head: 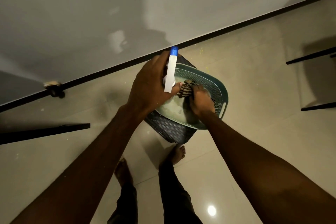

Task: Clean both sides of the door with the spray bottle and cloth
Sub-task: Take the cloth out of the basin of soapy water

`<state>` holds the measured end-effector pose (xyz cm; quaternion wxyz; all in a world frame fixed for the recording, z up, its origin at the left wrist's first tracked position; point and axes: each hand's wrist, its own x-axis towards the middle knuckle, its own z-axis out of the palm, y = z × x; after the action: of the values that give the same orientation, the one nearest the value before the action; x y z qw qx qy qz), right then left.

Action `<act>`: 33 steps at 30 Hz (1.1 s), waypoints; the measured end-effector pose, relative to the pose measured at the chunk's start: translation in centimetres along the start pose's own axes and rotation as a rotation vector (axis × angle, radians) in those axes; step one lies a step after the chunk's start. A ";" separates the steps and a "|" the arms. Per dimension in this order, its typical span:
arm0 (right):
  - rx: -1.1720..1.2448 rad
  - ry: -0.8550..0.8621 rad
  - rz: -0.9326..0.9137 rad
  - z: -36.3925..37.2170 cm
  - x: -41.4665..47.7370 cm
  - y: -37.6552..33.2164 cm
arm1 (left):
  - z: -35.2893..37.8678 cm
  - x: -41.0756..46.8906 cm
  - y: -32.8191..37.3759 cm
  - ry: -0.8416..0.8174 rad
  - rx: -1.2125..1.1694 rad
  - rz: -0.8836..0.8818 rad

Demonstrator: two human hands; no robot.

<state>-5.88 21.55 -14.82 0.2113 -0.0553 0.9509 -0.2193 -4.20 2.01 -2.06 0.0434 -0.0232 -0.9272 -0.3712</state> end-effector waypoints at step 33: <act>2.150 -0.137 0.149 -11.5 -24.4 -35.6 | -32.0 -17.3 4.5 0.411 -0.319 0.093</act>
<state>11.74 -1.09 19.42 0.2149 0.2049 0.2473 -0.9223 15.41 -16.99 22.41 0.2438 0.0036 -0.8265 -0.5074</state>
